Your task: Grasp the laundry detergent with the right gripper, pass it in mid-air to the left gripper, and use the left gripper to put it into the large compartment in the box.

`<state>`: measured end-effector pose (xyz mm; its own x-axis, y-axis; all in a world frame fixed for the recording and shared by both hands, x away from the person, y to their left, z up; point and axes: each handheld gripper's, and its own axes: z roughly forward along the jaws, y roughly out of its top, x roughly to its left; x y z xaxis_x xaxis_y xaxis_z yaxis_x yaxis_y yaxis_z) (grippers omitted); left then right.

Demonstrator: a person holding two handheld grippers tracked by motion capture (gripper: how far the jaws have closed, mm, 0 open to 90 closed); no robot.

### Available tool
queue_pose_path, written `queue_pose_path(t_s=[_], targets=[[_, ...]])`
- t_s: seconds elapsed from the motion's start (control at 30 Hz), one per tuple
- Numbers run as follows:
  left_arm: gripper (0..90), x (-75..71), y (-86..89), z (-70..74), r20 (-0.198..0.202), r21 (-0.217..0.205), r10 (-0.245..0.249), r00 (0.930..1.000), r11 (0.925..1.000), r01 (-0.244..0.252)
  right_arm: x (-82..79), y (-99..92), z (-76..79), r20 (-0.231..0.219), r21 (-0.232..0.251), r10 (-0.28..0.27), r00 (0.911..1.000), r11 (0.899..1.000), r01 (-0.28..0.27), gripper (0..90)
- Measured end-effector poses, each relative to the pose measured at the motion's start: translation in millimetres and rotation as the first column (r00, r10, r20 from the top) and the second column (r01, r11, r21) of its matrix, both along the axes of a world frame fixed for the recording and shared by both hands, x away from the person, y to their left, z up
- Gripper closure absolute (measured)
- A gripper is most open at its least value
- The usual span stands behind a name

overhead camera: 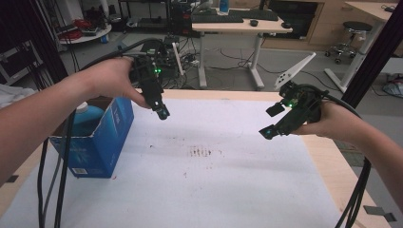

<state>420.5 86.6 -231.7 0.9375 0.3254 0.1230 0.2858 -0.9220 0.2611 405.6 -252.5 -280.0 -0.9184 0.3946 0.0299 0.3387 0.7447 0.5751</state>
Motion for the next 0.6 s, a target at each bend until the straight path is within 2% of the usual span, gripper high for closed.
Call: queue_pose_path(t_s=[0.6], targets=[[17.0,-0.4,0.0,-4.3,-0.015,-0.005,-0.002,0.9999,1.0,0.002,1.5,0.6,-1.6,-0.01,-0.005,0.009,0.9999,1.0,-0.009,12.2]])
